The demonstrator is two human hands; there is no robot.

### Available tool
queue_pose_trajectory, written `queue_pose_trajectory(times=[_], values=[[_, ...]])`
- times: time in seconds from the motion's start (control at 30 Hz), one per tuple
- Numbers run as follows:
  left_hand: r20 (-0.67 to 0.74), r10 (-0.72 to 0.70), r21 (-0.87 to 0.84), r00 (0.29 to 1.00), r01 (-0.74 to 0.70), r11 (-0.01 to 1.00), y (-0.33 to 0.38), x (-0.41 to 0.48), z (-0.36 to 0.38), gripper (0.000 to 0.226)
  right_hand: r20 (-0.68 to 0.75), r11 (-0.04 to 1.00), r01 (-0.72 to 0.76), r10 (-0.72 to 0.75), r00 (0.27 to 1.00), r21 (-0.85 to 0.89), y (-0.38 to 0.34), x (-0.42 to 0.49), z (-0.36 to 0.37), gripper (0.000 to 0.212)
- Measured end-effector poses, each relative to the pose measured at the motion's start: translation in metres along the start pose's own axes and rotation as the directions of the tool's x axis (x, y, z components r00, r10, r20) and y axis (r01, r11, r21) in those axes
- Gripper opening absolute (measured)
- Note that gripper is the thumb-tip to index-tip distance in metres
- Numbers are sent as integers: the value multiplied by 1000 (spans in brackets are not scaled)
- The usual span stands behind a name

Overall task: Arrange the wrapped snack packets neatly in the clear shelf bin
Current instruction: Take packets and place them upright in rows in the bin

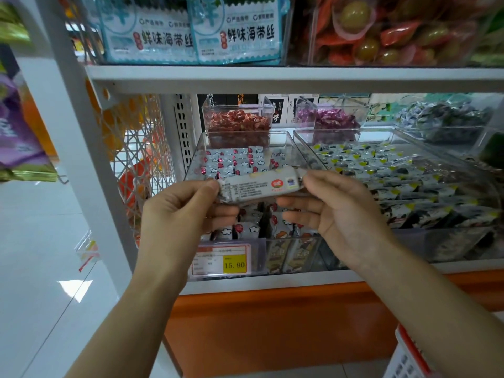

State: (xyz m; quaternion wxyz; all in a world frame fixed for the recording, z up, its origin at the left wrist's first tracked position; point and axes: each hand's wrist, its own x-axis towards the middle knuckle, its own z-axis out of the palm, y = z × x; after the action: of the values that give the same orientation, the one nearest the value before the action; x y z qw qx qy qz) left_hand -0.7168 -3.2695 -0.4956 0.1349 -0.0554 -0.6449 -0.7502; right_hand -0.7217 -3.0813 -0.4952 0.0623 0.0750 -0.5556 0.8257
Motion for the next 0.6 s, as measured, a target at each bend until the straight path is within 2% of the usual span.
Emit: queue_pose_trajectory(times=[0.17, 0.33, 0.47, 0.53, 0.6], values=[[-12, -74, -101, 997, 73, 992, -1, 2, -4, 15, 35, 997, 29, -27, 999, -69, 6, 1, 0, 24], [144, -155, -151, 977, 177, 973, -3, 3, -5, 20, -10, 979, 80, -83, 996, -185, 4, 1, -4, 31], [208, -98, -39, 973, 109, 993, -5, 2, -4, 33, 9, 994, 54, -53, 999, -99, 2, 3, -6, 28], [238, -65, 9, 969, 64, 998, -6, 2, -5, 35, 14, 987, 82, -81, 997, -135, 2, 3, -7, 23], [255, -51, 94, 966, 27, 995, -7, 1, -5, 41, 24, 971, 133, -131, 991, -200, 4, 4, -8, 29]])
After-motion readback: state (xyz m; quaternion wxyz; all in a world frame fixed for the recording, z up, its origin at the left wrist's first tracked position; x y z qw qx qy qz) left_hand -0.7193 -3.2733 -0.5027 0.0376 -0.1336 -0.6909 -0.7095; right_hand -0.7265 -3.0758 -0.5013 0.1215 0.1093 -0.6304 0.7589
